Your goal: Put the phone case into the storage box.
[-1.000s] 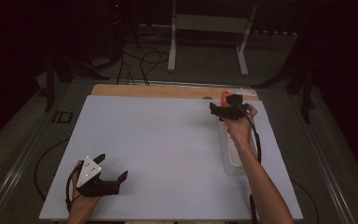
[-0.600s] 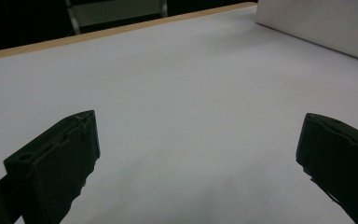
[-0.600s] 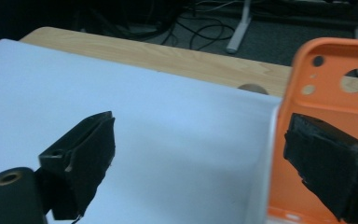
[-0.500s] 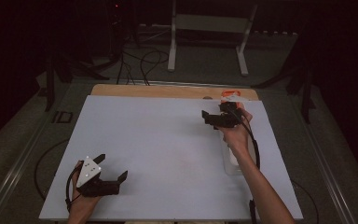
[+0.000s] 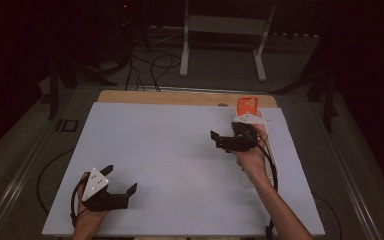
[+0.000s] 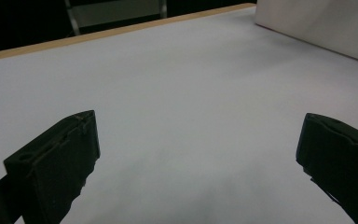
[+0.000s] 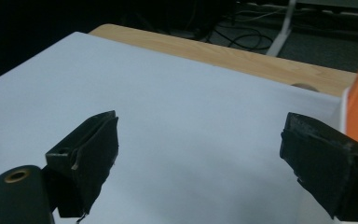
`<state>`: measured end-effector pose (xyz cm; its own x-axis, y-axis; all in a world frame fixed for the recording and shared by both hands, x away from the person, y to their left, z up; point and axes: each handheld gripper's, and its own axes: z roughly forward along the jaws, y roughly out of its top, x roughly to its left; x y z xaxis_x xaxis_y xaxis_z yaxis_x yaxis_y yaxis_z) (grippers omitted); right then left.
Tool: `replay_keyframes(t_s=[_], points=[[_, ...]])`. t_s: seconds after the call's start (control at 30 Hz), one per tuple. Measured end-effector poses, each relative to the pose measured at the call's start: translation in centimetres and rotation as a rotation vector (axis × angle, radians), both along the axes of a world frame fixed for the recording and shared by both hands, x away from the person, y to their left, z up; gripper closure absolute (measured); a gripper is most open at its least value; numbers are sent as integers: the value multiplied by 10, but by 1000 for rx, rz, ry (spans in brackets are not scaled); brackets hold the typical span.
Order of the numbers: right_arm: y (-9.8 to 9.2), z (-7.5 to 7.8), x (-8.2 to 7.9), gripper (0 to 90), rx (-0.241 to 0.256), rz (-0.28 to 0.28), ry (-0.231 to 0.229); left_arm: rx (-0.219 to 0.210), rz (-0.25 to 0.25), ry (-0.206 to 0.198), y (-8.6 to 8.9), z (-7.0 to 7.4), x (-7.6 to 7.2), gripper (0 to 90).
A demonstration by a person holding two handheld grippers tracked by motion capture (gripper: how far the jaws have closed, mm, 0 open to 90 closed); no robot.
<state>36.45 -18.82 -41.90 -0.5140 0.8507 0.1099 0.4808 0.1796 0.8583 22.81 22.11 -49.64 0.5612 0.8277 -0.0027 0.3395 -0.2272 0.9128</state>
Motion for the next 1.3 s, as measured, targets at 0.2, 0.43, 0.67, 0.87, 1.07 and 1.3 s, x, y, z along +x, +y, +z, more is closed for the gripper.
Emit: replay_keyframes(t_s=[0.2, 0.43, 0.67, 0.87, 1.07, 1.3], points=[[1, -3, -16, 107, 27, 33, -9, -2, 0, -1, 0, 0, 0, 1], [1, -10, -33, 105, 46, 73, -15, -4, 2, -3, 0, 1, 0, 1], [1, -19, -55, 105, 40, 120, -25, -8, 2, -7, 0, 1, 0, 1], [-3, -31, -74, 107, 53, 145, -46, -12, -1, -14, 0, 4, -1, 1], [-9, -41, -91, 106, 59, 177, -75, -22, -3, -31, -1, 7, -3, 1], [-21, -54, -106, 106, 45, 217, -119, -30, -3, -49, 1, 10, -5, 1]])
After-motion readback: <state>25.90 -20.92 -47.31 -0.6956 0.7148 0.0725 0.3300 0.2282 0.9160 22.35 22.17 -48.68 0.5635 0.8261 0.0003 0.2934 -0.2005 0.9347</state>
